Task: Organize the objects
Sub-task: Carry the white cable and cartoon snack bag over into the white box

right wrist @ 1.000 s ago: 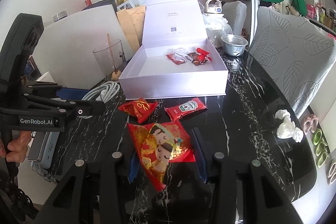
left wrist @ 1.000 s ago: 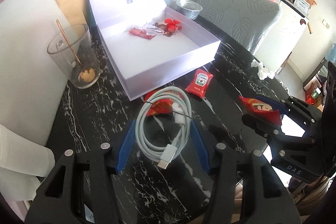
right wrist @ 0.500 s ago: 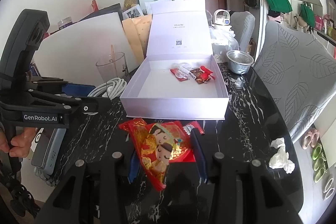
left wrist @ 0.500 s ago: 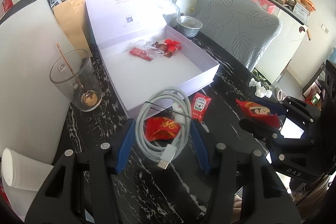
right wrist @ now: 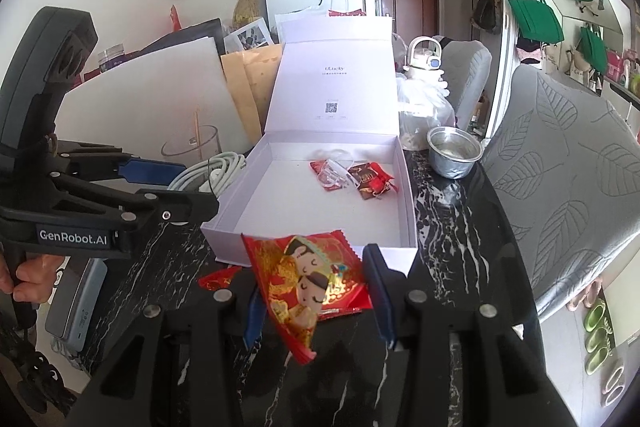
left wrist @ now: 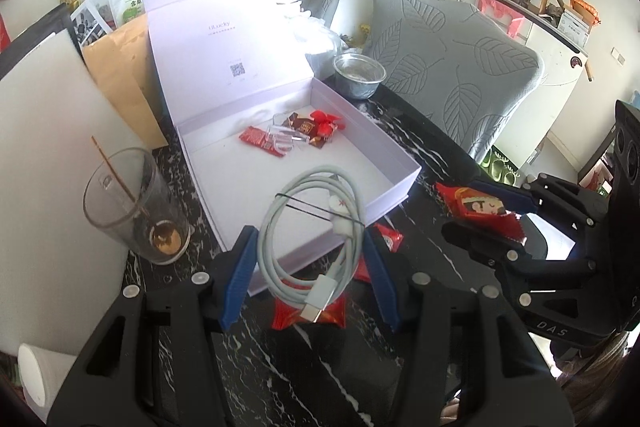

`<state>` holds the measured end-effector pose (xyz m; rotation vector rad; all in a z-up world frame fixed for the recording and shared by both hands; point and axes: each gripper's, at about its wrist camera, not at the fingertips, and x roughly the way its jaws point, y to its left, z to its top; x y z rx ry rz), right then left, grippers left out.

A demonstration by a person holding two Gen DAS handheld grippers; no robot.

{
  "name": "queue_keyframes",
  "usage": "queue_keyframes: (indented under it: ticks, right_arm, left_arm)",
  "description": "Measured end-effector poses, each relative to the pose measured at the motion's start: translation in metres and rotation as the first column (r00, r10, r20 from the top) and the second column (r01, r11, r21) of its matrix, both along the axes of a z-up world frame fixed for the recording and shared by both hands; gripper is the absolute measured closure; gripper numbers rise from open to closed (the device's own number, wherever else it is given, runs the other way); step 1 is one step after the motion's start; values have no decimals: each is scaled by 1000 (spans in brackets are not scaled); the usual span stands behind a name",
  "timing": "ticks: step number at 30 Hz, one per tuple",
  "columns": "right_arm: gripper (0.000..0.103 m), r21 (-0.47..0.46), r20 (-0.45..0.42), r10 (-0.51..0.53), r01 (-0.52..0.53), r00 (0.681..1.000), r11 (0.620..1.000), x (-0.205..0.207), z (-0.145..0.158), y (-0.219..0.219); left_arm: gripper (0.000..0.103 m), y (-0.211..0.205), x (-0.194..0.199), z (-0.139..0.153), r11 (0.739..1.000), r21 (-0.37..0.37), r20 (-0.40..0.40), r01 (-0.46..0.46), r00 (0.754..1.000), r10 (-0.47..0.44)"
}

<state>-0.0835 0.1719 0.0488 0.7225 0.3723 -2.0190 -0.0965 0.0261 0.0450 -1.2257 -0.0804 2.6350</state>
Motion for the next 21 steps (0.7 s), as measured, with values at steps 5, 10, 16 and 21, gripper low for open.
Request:
queue_keyframes:
  ticks: [5, 10, 16, 21]
  right_arm:
    - [58, 1, -10, 13, -13, 1000, 1000, -14, 7, -8]
    - [58, 2, -28, 20, -20, 999, 1000, -27, 12, -19]
    - [58, 15, -40, 44, -44, 998, 999, -45, 14, -36]
    - [58, 32, -50, 62, -60, 997, 998, -60, 12, -52]
  left_arm:
    - [51, 4, -15, 4, 1000, -17, -5, 7, 1000, -7]
    - [51, 4, -33, 9, 1000, -20, -19, 3, 1000, -3]
    - [51, 2, -56, 10, 999, -35, -26, 0, 1000, -1]
    - [51, 1, -75, 3, 999, -49, -14, -8, 1000, 7]
